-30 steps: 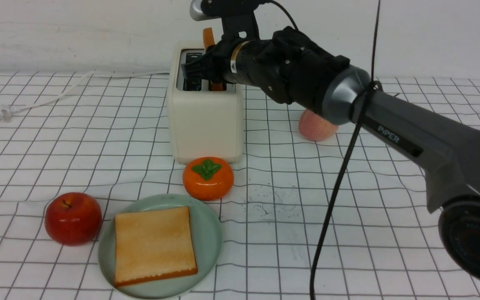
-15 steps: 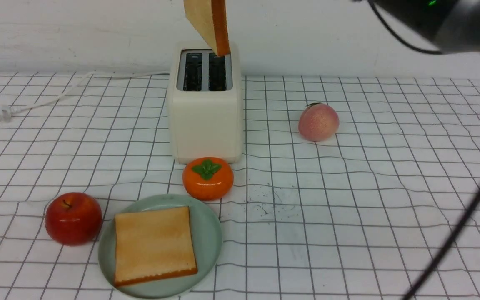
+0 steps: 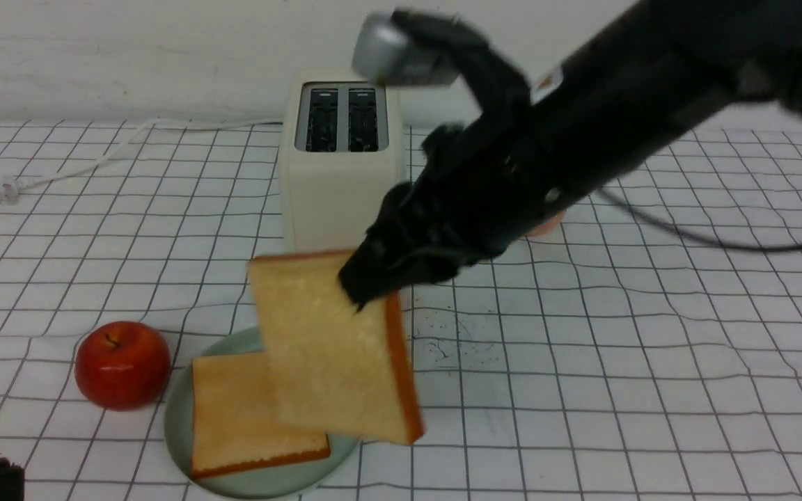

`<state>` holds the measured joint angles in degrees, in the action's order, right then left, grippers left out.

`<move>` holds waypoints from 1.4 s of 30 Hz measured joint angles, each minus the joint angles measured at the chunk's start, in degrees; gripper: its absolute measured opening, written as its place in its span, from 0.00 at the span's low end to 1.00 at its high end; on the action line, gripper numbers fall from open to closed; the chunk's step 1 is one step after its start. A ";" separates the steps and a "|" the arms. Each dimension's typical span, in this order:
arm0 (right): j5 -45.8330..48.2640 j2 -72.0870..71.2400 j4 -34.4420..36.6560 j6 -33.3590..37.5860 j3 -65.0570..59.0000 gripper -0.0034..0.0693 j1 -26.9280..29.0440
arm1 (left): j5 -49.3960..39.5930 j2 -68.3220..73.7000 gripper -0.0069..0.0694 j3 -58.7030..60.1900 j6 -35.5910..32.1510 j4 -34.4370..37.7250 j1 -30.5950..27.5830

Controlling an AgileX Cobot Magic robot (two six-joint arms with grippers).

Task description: Take toasted bread from bread machine on white checkered table place on plate.

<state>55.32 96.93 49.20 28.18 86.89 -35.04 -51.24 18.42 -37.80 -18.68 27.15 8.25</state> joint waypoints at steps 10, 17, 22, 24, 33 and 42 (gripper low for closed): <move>-8.77 14.31 33.25 22.24 -4.41 0.22 0.01 | -1.82 0.00 0.07 0.00 10.96 -10.91 0.00; -11.67 20.12 35.44 21.97 -4.41 0.22 0.84 | -2.19 0.00 0.07 0.00 11.18 -10.60 0.00; -12.69 20.79 29.70 18.12 -4.41 0.42 1.24 | -2.20 0.00 0.07 0.00 11.31 -9.76 0.00; -12.79 20.37 25.88 15.95 -4.41 0.59 2.06 | -2.20 0.00 0.07 0.00 11.31 -9.55 0.00; -9.21 9.07 12.24 6.40 -4.41 0.89 9.55 | 1.70 0.00 0.07 0.00 11.25 -9.29 0.00; 7.66 -15.37 -21.27 -15.38 -5.04 0.34 13.22 | 12.27 -1.85 0.07 0.16 11.13 -8.27 0.00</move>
<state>62.98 81.56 27.94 12.80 81.86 -21.82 -38.97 16.58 -37.64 -7.55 18.88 8.25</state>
